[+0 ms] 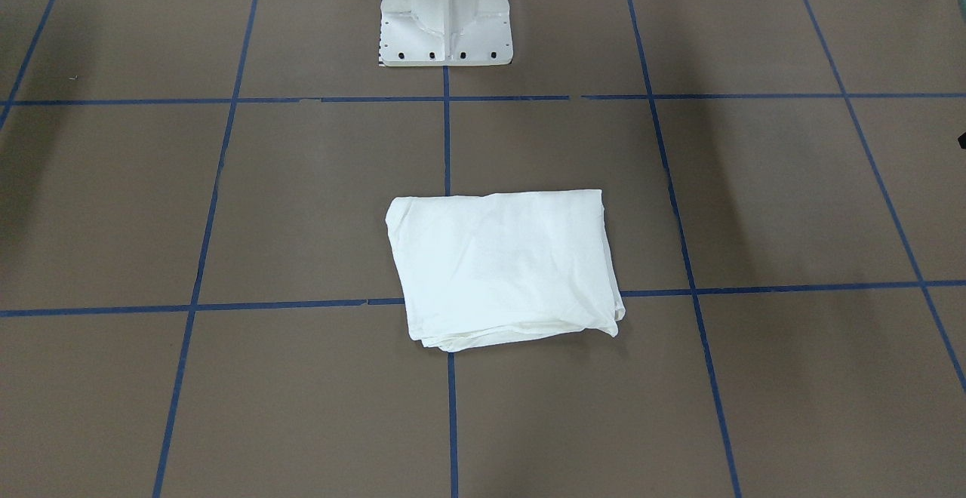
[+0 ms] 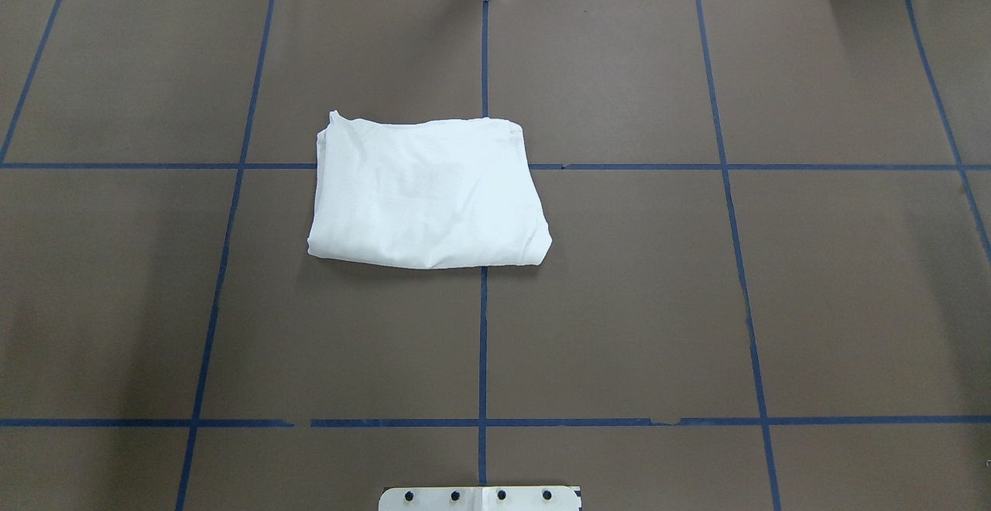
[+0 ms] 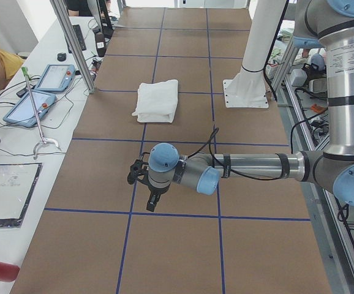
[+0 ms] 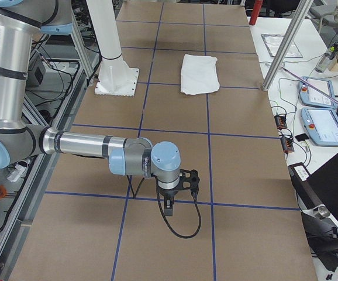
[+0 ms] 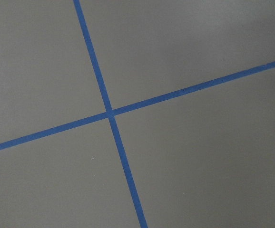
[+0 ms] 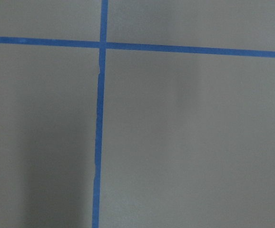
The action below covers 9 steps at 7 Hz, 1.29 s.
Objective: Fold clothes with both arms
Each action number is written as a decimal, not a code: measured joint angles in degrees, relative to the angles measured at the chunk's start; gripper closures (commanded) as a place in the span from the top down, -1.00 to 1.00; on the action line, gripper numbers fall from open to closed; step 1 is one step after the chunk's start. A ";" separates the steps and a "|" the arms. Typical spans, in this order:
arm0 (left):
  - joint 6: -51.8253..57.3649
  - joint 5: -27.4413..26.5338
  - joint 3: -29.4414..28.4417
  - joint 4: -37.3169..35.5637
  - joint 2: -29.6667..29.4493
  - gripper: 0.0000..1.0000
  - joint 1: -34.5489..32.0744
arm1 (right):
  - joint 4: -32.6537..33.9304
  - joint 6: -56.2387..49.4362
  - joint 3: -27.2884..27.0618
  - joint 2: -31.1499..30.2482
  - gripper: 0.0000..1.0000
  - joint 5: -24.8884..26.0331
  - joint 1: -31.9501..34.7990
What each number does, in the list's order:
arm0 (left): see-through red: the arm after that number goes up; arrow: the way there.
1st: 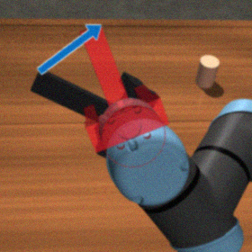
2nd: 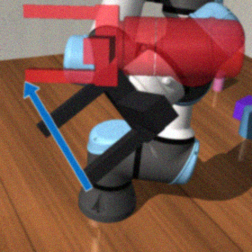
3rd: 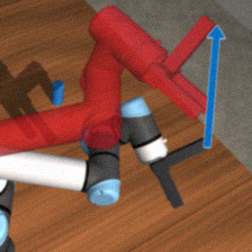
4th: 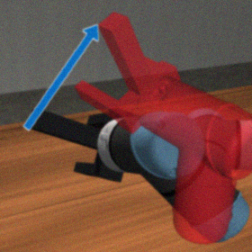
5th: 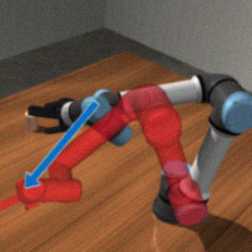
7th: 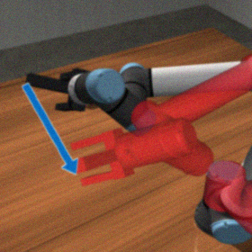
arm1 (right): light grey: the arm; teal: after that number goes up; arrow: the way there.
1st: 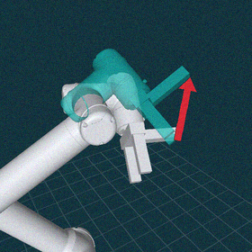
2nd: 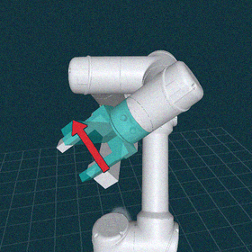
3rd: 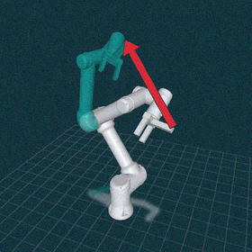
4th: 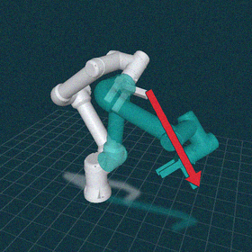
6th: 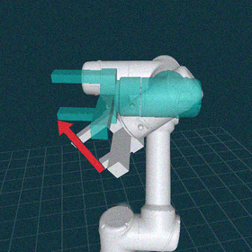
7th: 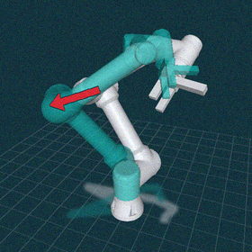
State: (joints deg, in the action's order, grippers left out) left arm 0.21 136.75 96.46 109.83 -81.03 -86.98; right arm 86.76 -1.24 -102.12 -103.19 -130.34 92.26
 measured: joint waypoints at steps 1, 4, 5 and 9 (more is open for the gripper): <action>0.24 0.07 0.06 -0.61 0.49 1.00 -0.87 | 2.70 0.28 -2.25 0.11 1.00 0.01 -0.02; 1.07 0.10 0.51 -4.93 1.01 1.00 -1.53 | 4.68 0.31 -3.92 0.05 1.00 -0.02 -0.17; 3.58 0.06 0.95 -7.45 0.82 1.00 -1.58 | 4.72 0.28 -3.93 0.02 1.00 -0.02 -0.17; 8.99 -0.73 2.86 -14.41 0.97 1.00 -2.84 | 4.52 0.30 -3.88 0.00 1.00 -0.01 -0.16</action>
State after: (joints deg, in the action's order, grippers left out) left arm 9.20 136.02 99.32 95.42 -80.06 -89.83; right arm 91.28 -0.93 -106.00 -103.18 -130.34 92.10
